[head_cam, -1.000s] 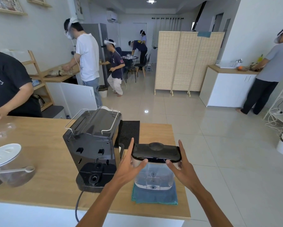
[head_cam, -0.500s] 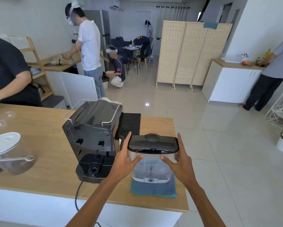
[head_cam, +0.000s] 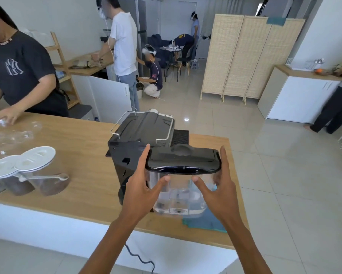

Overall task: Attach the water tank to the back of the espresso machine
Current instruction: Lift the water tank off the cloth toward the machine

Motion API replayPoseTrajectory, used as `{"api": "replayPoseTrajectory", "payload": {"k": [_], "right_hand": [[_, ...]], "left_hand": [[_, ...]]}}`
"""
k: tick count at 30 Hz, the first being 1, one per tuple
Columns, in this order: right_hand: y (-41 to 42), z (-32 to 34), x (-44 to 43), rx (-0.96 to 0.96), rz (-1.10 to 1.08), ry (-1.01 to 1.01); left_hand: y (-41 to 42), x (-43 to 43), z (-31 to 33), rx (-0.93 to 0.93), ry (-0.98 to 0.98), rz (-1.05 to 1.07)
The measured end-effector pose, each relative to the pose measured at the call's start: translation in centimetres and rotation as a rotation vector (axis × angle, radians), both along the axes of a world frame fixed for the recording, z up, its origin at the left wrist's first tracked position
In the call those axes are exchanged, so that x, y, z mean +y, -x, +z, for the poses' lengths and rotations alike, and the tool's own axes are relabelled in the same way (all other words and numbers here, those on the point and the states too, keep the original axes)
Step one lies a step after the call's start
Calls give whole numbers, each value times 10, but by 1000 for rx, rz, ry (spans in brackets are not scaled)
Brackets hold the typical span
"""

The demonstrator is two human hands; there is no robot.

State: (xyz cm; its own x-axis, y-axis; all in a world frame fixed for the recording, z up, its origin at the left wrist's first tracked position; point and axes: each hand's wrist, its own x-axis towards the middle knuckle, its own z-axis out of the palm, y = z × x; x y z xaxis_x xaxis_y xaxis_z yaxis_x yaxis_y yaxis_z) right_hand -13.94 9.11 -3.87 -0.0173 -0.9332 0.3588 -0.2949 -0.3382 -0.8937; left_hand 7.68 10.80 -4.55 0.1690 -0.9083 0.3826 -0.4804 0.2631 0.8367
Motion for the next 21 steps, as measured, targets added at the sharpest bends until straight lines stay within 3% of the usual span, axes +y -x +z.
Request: {"api": "replayPoseTrajectory", "payload": {"k": [12, 21], "right_hand": [[-113, 6, 1, 13, -12, -28], [-148, 2, -10, 76, -48, -19]], "left_hand": [[-112, -17, 4, 32, 12, -108], [-139, -33, -8, 2, 14, -85]]}}
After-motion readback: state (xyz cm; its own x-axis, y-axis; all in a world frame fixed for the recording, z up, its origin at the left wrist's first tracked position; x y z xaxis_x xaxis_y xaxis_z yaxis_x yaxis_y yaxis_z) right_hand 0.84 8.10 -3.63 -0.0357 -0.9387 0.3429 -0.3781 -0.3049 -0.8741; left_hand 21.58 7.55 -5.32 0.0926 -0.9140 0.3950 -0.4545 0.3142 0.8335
